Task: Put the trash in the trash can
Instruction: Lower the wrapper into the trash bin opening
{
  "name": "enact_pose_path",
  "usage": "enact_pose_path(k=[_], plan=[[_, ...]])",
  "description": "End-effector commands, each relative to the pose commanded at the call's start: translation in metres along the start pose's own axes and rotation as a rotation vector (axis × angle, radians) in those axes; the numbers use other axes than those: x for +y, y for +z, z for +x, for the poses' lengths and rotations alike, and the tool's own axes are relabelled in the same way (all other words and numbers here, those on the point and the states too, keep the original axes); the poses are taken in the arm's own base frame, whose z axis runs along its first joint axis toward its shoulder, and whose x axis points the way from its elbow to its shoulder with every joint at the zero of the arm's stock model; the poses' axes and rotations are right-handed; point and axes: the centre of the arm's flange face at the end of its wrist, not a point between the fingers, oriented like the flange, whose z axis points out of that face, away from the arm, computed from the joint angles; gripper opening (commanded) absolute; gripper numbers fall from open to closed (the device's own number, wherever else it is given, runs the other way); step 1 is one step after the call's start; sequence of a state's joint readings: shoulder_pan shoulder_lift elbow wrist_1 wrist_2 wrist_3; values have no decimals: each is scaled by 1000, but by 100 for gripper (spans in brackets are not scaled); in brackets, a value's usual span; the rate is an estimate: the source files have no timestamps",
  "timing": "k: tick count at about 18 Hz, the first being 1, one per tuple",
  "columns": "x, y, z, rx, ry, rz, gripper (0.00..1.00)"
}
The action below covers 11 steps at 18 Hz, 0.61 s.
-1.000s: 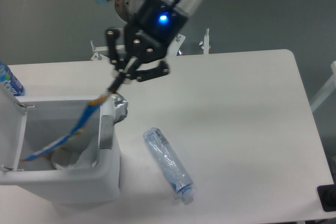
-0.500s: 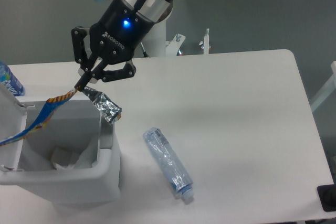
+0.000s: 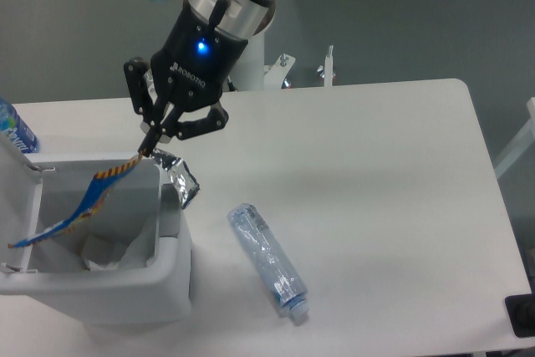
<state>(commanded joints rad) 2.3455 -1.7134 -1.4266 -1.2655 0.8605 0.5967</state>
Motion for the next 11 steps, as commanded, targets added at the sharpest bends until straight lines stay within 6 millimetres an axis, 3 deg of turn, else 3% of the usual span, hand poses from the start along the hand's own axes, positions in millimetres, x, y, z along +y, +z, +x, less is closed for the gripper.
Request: enact_pose_path(k=[5,11], plan=[[0,16,0,15,1,-21,0],[4,53,4,7,26,-93,0]])
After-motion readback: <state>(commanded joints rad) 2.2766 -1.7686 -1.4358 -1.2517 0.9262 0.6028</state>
